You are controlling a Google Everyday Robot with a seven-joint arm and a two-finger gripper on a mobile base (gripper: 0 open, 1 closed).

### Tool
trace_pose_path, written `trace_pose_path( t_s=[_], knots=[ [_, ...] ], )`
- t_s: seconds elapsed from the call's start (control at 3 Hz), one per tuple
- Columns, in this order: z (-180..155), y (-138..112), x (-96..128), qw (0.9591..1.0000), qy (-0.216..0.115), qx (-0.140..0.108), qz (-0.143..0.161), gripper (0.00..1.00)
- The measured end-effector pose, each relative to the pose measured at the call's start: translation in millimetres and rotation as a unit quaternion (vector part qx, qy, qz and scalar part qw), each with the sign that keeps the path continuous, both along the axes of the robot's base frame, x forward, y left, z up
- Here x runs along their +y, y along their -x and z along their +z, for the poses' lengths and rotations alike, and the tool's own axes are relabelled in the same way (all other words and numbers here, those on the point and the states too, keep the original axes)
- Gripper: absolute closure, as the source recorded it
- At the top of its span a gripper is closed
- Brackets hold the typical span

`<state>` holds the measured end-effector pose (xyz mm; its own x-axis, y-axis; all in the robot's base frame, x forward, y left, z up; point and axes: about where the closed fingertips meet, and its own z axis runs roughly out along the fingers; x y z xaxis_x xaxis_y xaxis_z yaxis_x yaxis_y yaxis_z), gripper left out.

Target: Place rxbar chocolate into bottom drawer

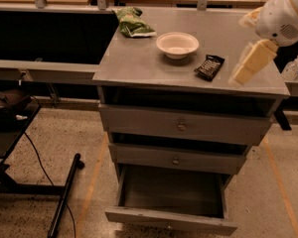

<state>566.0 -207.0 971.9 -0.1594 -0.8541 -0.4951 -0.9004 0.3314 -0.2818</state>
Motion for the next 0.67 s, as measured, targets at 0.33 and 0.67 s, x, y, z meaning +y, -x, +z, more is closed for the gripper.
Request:
trace_pose_path(
  t_s=[0.33,0.67],
  knots=[
    [-19,-52,19,0.9976,-0.068,0.001,-0.013,0.00],
    [-49,-90,9,0.9930,-0.098,0.009,-0.067,0.00]
  ],
)
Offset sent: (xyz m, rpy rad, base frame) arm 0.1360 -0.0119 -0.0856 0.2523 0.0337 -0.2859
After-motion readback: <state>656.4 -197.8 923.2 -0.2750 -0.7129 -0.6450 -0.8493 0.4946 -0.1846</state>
